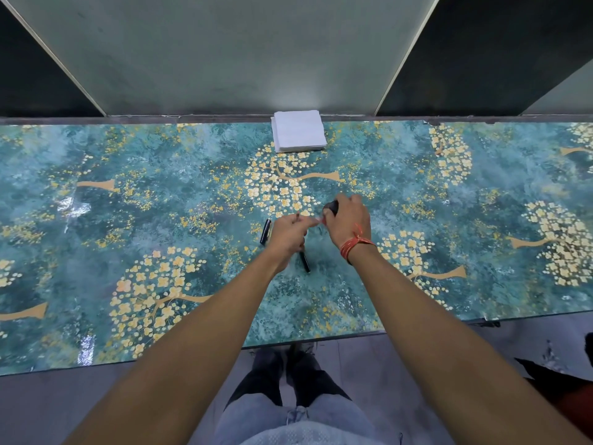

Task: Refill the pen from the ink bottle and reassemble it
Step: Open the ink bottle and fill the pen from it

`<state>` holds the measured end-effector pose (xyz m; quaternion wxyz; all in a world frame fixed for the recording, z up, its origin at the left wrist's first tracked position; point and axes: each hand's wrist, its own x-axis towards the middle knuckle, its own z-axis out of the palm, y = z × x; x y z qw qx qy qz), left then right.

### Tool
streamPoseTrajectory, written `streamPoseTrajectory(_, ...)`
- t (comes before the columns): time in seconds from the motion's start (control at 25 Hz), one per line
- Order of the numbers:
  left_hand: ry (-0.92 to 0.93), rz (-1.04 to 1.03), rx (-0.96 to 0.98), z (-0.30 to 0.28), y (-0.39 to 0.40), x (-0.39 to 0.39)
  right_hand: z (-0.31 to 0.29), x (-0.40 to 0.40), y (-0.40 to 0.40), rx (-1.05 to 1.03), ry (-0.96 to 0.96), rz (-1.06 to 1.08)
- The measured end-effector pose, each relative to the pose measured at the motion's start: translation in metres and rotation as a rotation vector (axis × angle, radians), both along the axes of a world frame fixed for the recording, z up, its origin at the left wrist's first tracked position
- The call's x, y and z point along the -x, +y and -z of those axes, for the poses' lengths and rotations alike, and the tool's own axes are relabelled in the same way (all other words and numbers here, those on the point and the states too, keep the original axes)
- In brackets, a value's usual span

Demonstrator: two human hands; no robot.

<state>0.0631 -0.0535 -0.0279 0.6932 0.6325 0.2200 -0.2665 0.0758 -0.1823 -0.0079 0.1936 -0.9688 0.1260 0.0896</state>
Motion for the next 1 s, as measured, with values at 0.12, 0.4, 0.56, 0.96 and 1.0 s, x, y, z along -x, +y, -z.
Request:
streamPoseTrajectory(0.12,-0.228,0.09,-0.206,0.01,-0.008,0.001,-0.002,0.004,-0.004,0.012,0.021,-0.067)
streamPoseTrajectory(0.4,-0.377,0.139,-0.258,0.031,-0.021,0.004,-0.009,0.006,-0.011,-0.021,0.111,-0.131)
streamPoseTrajectory(0.56,-0.395,0.22,-0.278,0.036,-0.017,-0.004,-0.015,0.004,-0.01,0.032,0.141,-0.244)
streamPoseTrajectory(0.96,-0.41,0.274,-0.307,0.038,-0.012,-0.008,-0.022,0.004,-0.009,0.0,0.096,-0.298)
streamPoseTrajectory(1.0,-0.407,0.279,-0.305,0.037,-0.012,-0.009,-0.02,0.004,-0.009,0.006,0.084,-0.28)
